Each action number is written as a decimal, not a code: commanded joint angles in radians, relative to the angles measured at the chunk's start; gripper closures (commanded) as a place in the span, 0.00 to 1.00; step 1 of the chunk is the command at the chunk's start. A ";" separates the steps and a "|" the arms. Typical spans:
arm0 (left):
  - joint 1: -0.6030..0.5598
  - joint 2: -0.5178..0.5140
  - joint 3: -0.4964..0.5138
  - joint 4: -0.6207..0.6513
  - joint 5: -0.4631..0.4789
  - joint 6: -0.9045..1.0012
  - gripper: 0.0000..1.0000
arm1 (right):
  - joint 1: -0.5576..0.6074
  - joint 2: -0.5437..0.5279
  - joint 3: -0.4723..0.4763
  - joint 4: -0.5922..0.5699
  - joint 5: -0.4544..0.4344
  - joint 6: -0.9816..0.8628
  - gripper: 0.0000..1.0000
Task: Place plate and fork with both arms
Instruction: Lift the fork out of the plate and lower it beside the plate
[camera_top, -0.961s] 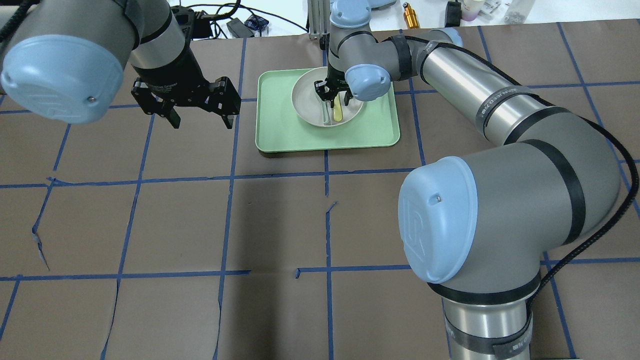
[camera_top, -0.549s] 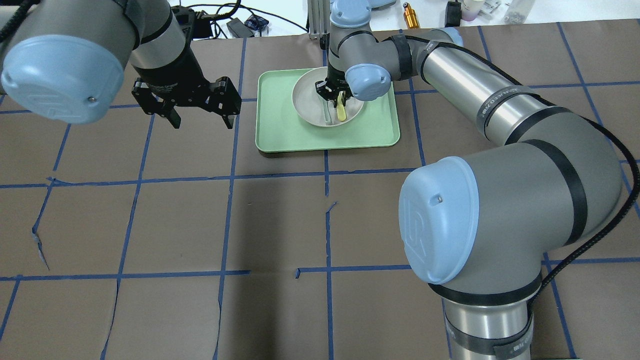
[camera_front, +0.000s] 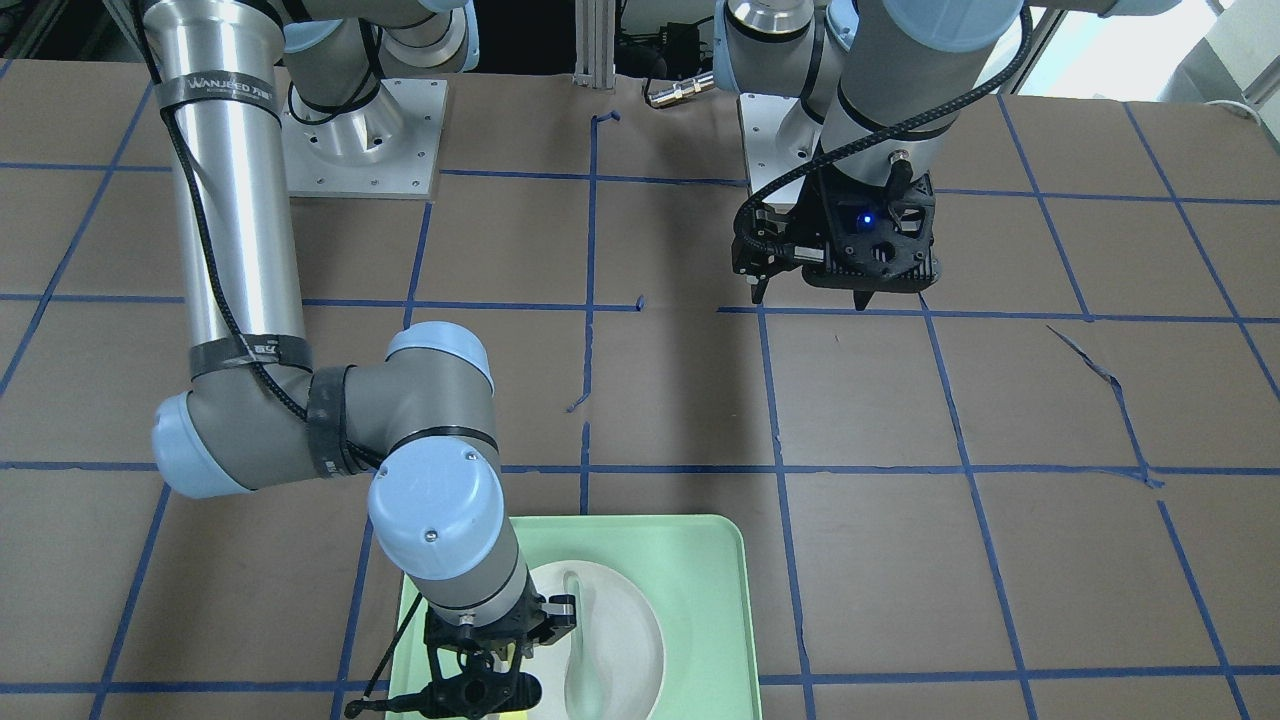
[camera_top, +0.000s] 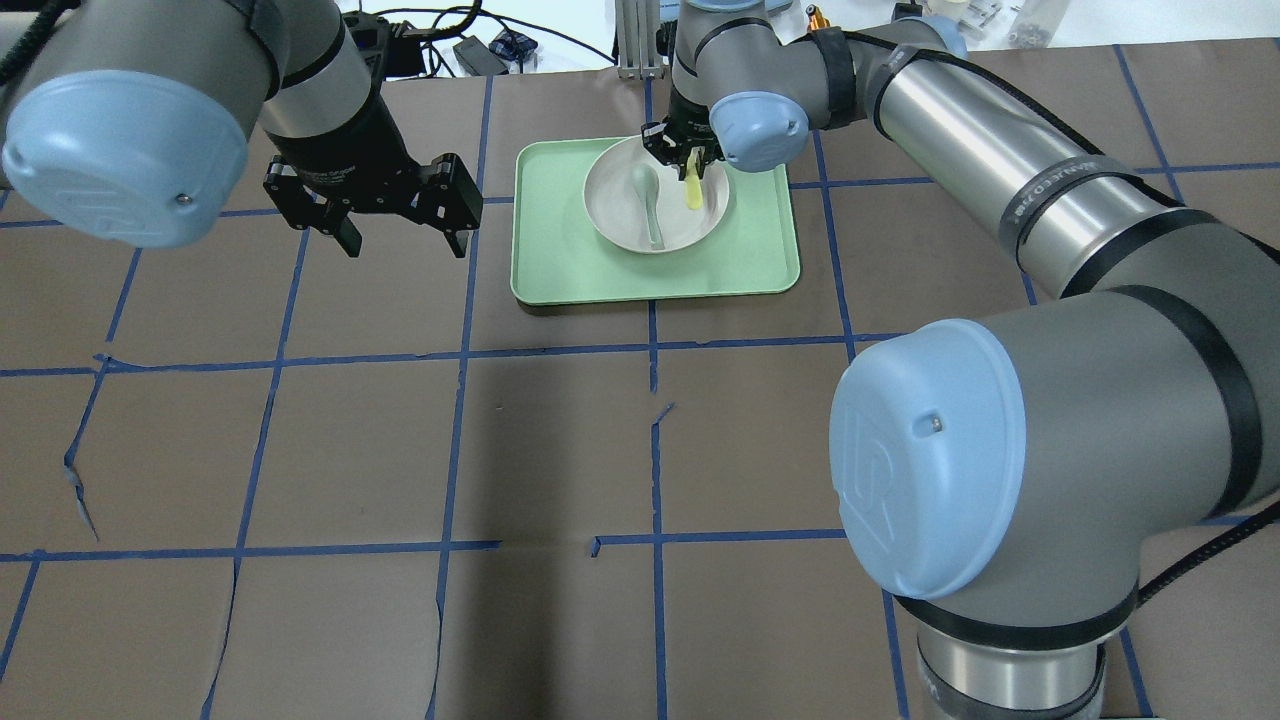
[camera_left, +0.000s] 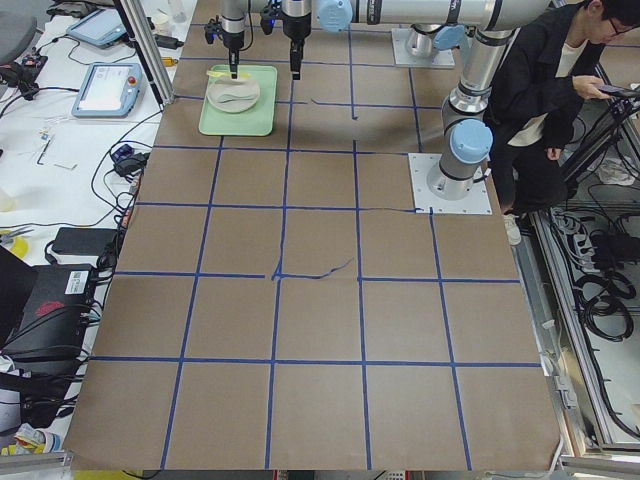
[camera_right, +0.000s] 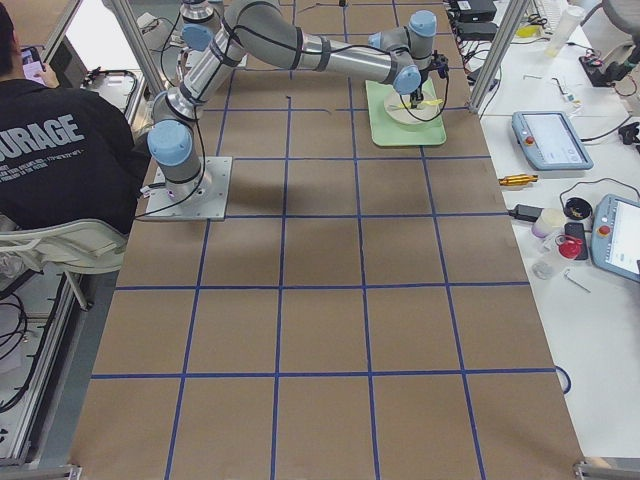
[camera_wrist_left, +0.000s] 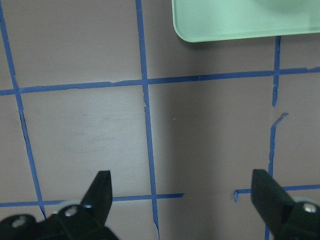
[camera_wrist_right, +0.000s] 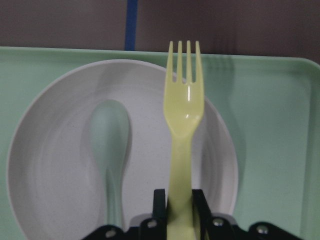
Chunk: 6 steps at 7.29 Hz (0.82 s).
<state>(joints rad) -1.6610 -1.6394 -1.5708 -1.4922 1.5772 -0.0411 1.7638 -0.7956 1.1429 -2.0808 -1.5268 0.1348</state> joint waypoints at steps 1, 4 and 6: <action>0.001 0.003 0.000 0.000 0.001 -0.002 0.00 | -0.065 -0.052 0.117 -0.005 0.010 -0.020 1.00; 0.001 0.001 -0.003 0.000 0.003 0.000 0.00 | -0.086 -0.037 0.150 -0.027 0.005 -0.098 1.00; 0.001 0.001 -0.003 0.000 0.003 0.001 0.00 | -0.086 -0.017 0.155 -0.054 0.016 -0.098 0.76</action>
<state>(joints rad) -1.6597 -1.6383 -1.5735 -1.4926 1.5798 -0.0406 1.6789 -0.8247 1.2938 -2.1162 -1.5174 0.0380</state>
